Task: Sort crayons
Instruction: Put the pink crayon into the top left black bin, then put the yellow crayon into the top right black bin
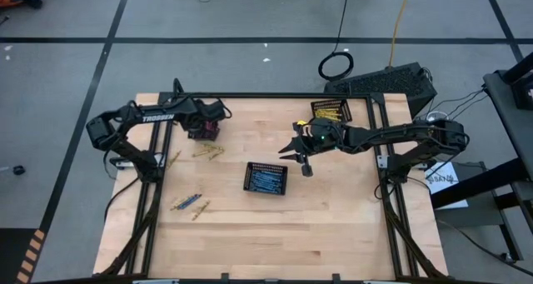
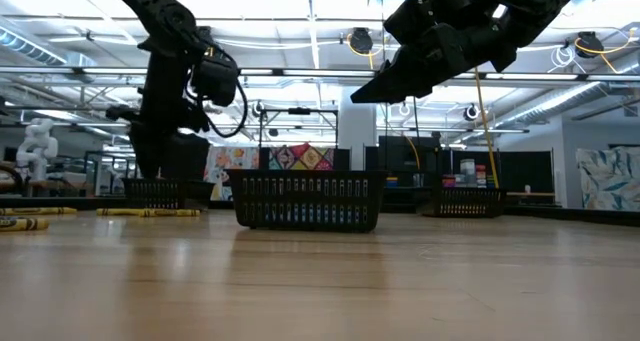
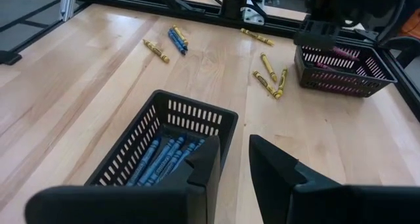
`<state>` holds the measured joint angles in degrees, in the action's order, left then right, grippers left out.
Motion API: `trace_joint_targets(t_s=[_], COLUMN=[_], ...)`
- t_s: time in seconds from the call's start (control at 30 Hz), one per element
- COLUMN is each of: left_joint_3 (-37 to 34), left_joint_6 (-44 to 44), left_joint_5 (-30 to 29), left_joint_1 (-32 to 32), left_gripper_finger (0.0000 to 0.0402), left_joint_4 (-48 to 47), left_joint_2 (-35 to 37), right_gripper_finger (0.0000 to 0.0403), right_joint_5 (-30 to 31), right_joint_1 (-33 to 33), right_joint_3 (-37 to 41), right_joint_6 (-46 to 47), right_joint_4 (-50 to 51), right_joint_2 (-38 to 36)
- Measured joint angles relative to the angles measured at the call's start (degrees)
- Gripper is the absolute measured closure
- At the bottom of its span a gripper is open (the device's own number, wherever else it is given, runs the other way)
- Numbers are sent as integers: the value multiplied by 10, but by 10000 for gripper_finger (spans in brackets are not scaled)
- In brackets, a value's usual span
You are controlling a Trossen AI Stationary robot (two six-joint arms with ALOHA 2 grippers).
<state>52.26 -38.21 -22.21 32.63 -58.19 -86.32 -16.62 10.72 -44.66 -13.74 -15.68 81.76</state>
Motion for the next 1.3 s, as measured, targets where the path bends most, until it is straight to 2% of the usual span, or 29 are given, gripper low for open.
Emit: trace_joint_targets(t_s=[0.37, 0.47, 0.7, 0.83, 0.97, 1.1, 1.2, 1.3], left_joint_3=[-30, -30, -30, -30, -25, -9, -8, -24], left_joint_6=[68, 72, 79, 113, 116, 106, 85, 85], left_joint_5=[9, 27, 29, 29, 39, 92, 90, 64], left_joint_1=[18, 26, 38, 37, 32, -4, -58, -141], left_gripper_finger=[389, 367, 304, 286, 279, 279, 279, 278], left_joint_4=[96, 99, 91, 87, 55, 50, 99, 179], left_joint_2=[0, 0, 0, 15, 61, 136, 196, 240], right_gripper_finger=[335, 335, 335, 335, 335, 335, 335, 335], right_joint_5=[0, 0, 0, 0, 0, 0, 0, 2], right_joint_1=[0, 0, 0, 0, 0, -3, -3, -3], right_joint_3=[0, 0, 0, 0, 0, 33, 70, 95], right_joint_6=[7, 6, 7, 7, 6, 20, 35, 49], right_joint_4=[1, 1, 1, 4, 20, -20, -85, -134], right_joint_2=[0, 0, 0, 0, 0, 0, 0, 0])
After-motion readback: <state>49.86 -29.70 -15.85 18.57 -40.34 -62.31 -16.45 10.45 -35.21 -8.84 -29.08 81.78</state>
